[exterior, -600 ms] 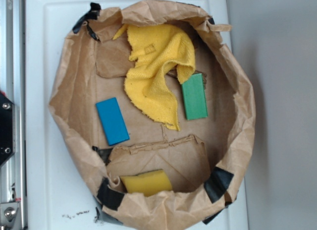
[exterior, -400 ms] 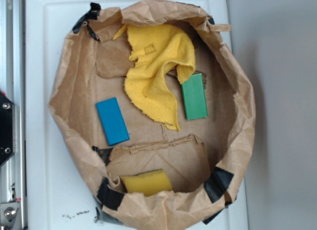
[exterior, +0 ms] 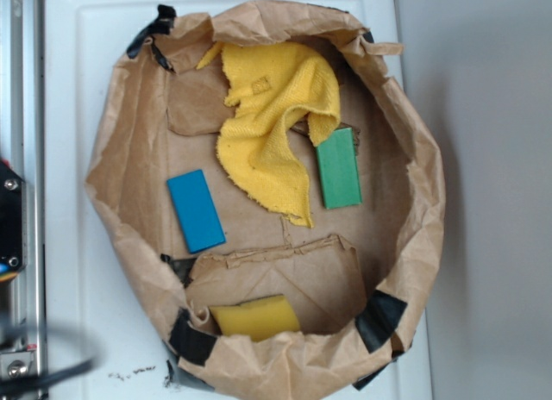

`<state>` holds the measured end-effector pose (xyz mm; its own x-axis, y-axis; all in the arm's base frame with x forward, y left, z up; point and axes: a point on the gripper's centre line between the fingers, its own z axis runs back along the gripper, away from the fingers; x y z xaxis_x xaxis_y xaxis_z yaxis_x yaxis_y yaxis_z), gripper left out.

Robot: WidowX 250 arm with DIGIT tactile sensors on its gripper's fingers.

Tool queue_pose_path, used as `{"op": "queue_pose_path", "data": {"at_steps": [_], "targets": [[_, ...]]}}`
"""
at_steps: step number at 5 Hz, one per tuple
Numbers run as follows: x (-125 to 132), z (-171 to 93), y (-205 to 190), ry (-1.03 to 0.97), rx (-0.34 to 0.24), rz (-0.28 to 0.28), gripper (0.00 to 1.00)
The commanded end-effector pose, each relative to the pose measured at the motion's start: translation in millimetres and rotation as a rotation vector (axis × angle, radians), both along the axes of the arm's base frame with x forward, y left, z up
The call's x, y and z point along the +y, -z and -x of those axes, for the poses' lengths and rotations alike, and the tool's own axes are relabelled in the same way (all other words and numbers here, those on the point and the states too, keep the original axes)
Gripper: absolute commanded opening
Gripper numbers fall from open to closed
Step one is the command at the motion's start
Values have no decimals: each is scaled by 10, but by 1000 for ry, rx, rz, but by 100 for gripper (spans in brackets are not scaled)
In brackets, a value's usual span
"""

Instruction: Grab the yellow cloth.

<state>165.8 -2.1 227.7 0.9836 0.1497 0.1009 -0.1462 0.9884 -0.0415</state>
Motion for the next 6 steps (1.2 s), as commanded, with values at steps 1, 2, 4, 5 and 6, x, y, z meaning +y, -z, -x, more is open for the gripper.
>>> {"op": "queue_pose_path", "data": {"at_steps": [1,2,4,5,6], "targets": [[582,-965,464,-294,-28,-88,100],[582,-965,464,-294,-28,-88,100],[582,-965,464,-294,-28,-88,100],[668,-1066,905,-276,-69,-80,100],[722,-1129,1220,-239,-98,-92,100]]}}
